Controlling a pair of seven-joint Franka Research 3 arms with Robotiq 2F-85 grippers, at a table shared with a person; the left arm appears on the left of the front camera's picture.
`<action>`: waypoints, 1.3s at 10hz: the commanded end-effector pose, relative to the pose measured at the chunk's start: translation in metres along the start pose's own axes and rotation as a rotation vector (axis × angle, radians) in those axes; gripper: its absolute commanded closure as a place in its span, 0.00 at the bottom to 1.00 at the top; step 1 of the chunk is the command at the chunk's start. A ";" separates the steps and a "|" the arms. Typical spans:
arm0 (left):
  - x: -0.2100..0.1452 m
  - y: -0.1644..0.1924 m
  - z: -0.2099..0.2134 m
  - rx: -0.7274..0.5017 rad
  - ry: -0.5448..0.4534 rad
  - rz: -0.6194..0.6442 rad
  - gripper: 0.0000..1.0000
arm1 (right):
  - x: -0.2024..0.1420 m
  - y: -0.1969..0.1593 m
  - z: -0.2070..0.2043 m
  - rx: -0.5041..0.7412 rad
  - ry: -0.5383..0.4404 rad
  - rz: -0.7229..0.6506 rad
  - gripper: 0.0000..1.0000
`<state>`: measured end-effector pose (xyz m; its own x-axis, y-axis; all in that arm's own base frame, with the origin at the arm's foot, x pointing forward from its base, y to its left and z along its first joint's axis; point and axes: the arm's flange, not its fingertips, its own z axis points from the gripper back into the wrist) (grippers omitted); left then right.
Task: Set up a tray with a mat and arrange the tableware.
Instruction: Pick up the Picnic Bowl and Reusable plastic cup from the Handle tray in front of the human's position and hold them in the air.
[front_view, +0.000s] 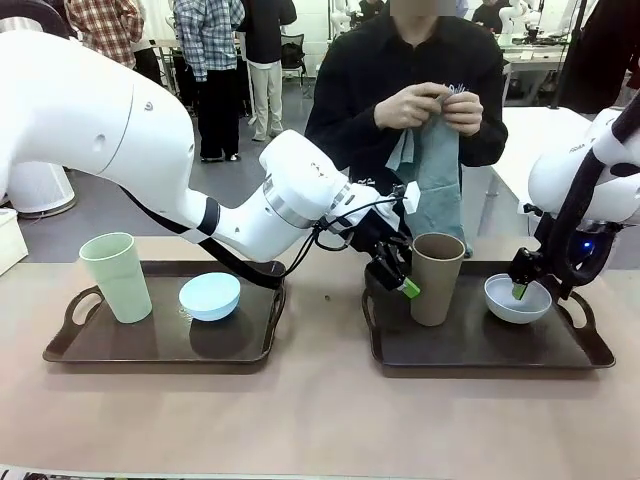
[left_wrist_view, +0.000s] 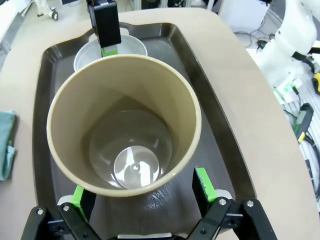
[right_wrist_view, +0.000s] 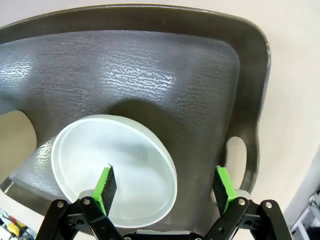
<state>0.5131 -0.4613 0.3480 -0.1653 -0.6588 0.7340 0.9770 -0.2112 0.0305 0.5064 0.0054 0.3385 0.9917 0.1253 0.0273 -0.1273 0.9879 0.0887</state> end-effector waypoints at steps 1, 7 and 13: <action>0.006 0.010 -0.007 -0.002 0.004 0.013 0.00 | 0.010 -0.005 -0.005 0.041 -0.018 0.013 0.00; 0.012 0.021 -0.028 -0.074 -0.045 0.038 0.45 | 0.010 -0.003 -0.014 0.055 -0.037 0.023 0.57; 0.008 0.014 -0.007 -0.061 -0.056 0.034 0.69 | 0.010 -0.001 -0.007 0.027 -0.048 0.025 0.95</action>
<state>0.5318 -0.4807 0.3390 -0.1312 -0.6259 0.7687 0.9718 -0.2346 -0.0252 0.5156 0.0065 0.3327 0.9900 0.1318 0.0506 -0.1367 0.9846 0.1091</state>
